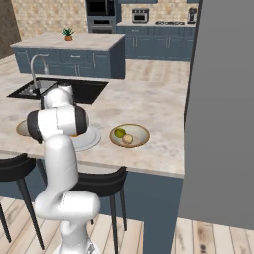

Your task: Take the fruits from the plate on the dining counter and place two fruits in each bowl.

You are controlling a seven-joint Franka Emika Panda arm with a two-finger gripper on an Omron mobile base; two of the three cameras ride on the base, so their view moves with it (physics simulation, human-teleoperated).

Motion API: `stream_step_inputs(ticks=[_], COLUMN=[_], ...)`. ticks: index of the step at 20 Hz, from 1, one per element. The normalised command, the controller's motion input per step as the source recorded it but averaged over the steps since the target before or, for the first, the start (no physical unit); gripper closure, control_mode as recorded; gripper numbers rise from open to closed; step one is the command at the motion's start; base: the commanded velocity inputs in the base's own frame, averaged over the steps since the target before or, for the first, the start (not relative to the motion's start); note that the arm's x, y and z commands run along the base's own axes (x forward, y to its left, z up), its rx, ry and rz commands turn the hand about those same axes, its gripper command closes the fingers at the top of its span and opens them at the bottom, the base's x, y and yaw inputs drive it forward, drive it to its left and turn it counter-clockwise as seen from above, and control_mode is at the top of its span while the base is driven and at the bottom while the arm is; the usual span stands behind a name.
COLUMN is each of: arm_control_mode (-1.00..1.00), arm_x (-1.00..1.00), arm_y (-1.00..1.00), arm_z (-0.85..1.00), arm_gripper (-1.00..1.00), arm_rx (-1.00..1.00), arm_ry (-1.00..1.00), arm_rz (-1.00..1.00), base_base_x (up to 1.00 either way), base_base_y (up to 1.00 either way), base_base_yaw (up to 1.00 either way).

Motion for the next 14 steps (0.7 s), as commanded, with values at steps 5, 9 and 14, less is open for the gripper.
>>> stream_step_inputs(ticks=[5, 9, 14], arm_control_mode=[-1.00, -1.00, -1.00], arm_x=[0.29, 0.30, 0.23], arm_y=[-0.01, 0.00, 0.00], arm_z=[-0.13, -0.12, -0.15], arm_gripper=[-1.00, -1.00, -1.00], arm_rx=[-0.03, 0.00, 0.00], arm_ry=[0.03, 0.10, 0.04], arm_rz=[-0.12, -0.04, -0.02], base_base_x=[0.00, 0.00, 0.00], base_base_y=[0.00, 0.00, 0.00], base_base_yaw=[0.00, 0.00, 0.00])
